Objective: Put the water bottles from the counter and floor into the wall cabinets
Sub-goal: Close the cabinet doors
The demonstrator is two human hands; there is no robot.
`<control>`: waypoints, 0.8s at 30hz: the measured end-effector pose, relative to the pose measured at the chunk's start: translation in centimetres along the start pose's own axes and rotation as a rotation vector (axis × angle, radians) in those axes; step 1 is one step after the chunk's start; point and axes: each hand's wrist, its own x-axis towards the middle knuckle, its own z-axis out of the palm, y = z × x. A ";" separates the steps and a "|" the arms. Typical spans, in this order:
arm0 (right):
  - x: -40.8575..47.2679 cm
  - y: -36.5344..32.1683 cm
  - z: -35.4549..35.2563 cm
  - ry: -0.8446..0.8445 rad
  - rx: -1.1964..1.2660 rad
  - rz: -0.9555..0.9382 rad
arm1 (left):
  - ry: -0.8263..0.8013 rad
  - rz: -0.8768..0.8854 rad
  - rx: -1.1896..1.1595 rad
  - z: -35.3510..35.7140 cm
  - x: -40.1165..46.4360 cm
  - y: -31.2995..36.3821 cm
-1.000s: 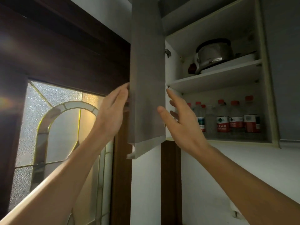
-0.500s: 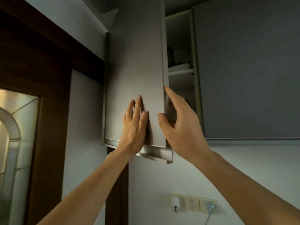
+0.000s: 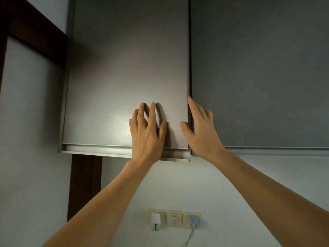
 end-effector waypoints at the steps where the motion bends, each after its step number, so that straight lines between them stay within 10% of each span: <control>1: 0.2 0.7 0.2 -0.006 -0.024 -0.002 | 0.003 0.012 0.018 0.6 0.0 -0.3; 24: 1.7 10.4 5.3 -0.120 -0.704 -0.185 | -0.128 -0.053 0.207 5.5 0.4 -2.7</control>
